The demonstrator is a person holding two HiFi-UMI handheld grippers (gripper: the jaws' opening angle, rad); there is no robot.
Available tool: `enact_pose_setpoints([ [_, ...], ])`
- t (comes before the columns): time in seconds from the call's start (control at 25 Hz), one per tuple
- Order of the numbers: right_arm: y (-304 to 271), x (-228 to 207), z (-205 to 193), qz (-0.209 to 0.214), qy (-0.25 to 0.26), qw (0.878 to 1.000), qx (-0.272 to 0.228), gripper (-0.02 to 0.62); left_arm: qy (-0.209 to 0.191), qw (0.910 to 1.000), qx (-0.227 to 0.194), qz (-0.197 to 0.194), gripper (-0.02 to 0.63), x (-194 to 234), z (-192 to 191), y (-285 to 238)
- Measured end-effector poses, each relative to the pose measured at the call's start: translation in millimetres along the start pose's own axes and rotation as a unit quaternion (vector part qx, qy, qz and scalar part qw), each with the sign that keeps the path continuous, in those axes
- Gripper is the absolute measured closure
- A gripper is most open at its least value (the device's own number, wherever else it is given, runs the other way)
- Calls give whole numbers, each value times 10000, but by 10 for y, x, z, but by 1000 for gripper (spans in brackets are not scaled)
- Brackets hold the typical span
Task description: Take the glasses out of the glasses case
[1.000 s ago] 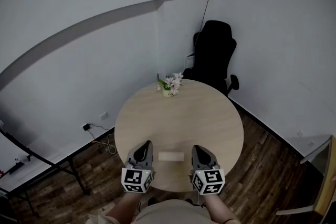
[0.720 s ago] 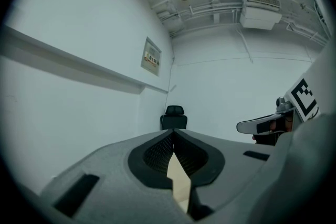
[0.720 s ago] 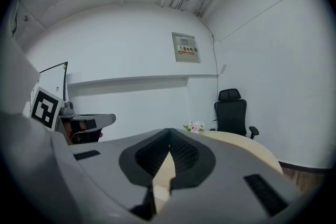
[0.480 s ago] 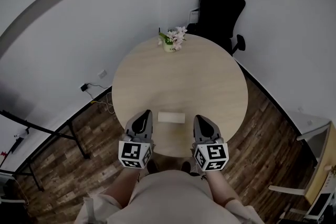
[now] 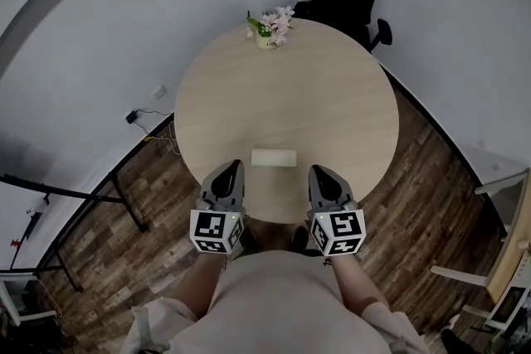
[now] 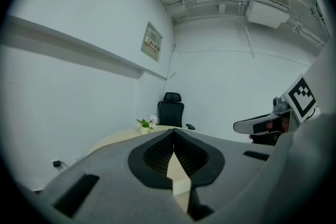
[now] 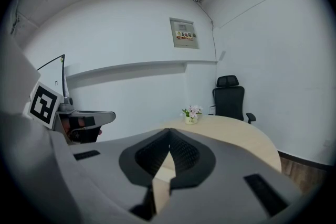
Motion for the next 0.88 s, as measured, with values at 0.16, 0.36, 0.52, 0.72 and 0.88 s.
enact_pose_setpoints([
  [0.16,-5,-23,-55,-16,-76,10000,37,582,-58,9999,74,-47,597,-13,-60,-52],
  [0.36,0,-42,-70,-37,-106,9999,55,581,-154,9997,195,-65,597,-25,-109,-97],
  [0.52,-3,-55,-86,-40,-129,9999,70,581,-462,9980,412,-106,597,-44,-138,-160],
  [0.72,-5,-53,-113,-18,-210,9997,114,581,-1194,9905,669,-136,597,-86,-155,-224],
  [0.88,-5,-54,-126,-9,-209,9996,167,582,-2040,9743,955,-87,597,-148,-205,-294],
])
Point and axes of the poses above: the fingertips, and each gripper's own axes: y backward along the fingers, x to its left, z out of its top, the point moved 9 cm from there along y, backward along the fingers, and after that the axes turned 13 degrees about x, right-handed, at the moved point
